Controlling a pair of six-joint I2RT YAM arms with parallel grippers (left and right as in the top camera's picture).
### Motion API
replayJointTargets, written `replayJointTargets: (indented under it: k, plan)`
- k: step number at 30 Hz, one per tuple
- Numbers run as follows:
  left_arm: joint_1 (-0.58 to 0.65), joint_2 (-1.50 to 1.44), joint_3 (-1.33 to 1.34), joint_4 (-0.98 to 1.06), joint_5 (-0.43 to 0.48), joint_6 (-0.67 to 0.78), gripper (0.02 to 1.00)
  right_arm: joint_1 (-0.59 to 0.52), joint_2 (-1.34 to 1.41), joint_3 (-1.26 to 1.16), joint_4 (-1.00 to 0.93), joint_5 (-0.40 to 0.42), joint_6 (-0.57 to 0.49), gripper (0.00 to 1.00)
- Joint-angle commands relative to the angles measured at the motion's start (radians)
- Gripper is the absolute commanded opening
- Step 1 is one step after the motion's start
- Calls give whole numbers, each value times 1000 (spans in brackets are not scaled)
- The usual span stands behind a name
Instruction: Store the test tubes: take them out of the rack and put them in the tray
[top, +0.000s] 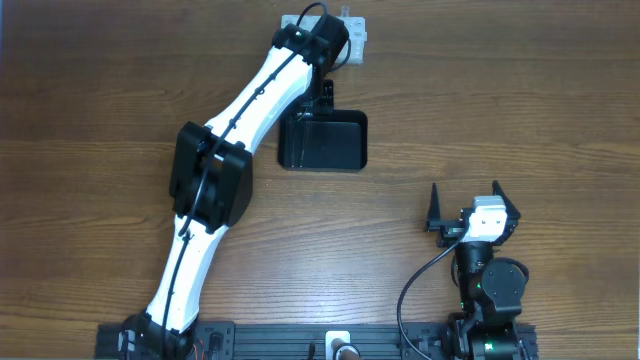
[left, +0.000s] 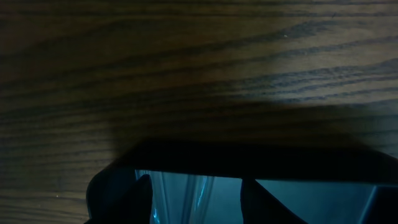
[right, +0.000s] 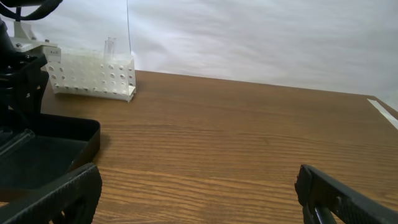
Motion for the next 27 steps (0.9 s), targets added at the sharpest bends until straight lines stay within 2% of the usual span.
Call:
replayJointTargets:
  k: [1, 4, 5, 7, 11, 14, 16, 18, 20, 22, 24, 27]
  plan:
    - [13, -158, -1, -2, -41, 11, 465, -7, -6, -6, -3, 12, 9, 991]
    - [22, -279, -1, 32, -131, 12, 492, -7, -6, -6, -3, 12, 9, 991]
    - [27, -333, -2, 64, -186, 17, 553, -7, -6, -6, -3, 12, 9, 991]
    - [39, -419, -6, 137, -233, 93, 645, -7, -6, -6, -3, 12, 9, 991]
    - [92, -605, -60, 359, -237, 349, 816, -7, -6, -6, -3, 12, 9, 993]
    - [139, -737, -150, 471, -237, 436, 901, -7, -6, -6, -3, 12, 9, 993]
    - [177, -835, -246, 548, -232, 465, 908, -7, -6, -6, -3, 12, 9, 989]
    - [227, -959, -395, 658, -187, 504, 915, -7, -6, -6, -3, 12, 9, 993]
    - [280, -1079, -562, 780, -96, 537, 932, -7, -6, -6, -3, 12, 9, 993]
    - [330, -1187, -727, 904, -11, 547, 993, -7, -6, -6, -3, 12, 9, 993]
    - [373, -1300, -921, 1051, 71, 572, 1000, -7, -6, -6, -3, 12, 9, 991]
    - [414, -1460, -1199, 1252, 135, 584, 1000, -7, -6, -6, -3, 12, 9, 993]
